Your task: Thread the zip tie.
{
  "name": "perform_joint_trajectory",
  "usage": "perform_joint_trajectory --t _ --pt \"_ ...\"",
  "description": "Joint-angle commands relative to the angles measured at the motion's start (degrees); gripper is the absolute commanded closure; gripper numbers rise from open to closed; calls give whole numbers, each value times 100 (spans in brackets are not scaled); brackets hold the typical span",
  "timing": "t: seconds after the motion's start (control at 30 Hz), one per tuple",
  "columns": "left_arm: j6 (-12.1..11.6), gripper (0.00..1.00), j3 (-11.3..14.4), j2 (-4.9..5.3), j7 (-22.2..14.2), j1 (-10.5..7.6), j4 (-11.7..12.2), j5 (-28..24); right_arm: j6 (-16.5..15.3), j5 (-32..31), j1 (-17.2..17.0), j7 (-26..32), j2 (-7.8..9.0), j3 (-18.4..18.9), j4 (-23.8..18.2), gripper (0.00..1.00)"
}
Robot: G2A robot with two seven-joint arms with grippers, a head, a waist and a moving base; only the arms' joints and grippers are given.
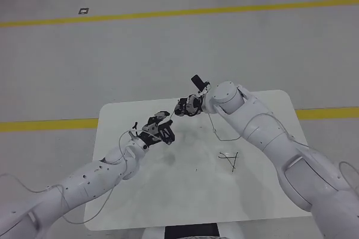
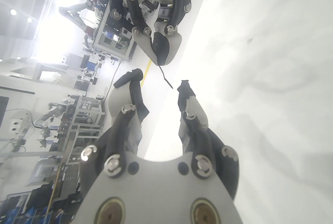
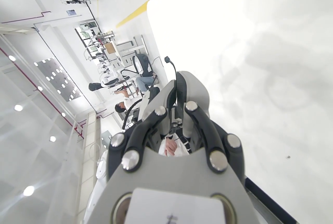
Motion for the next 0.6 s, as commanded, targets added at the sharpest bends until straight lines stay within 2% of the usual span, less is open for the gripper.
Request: perform_joint_trajectory --t 0.0,0.27,0.57 --pt "0 76 28 1 -22 -30 6 0 0 22 10 -6 3 -21 -2 100" --pt "0 79 105 -13 -79 -105 27 0 0 117 37 22 30 -99 -22 100" --pt "0 78 191 -34 -119 -198 76 0 0 253 53 72 59 -179 -76 100"
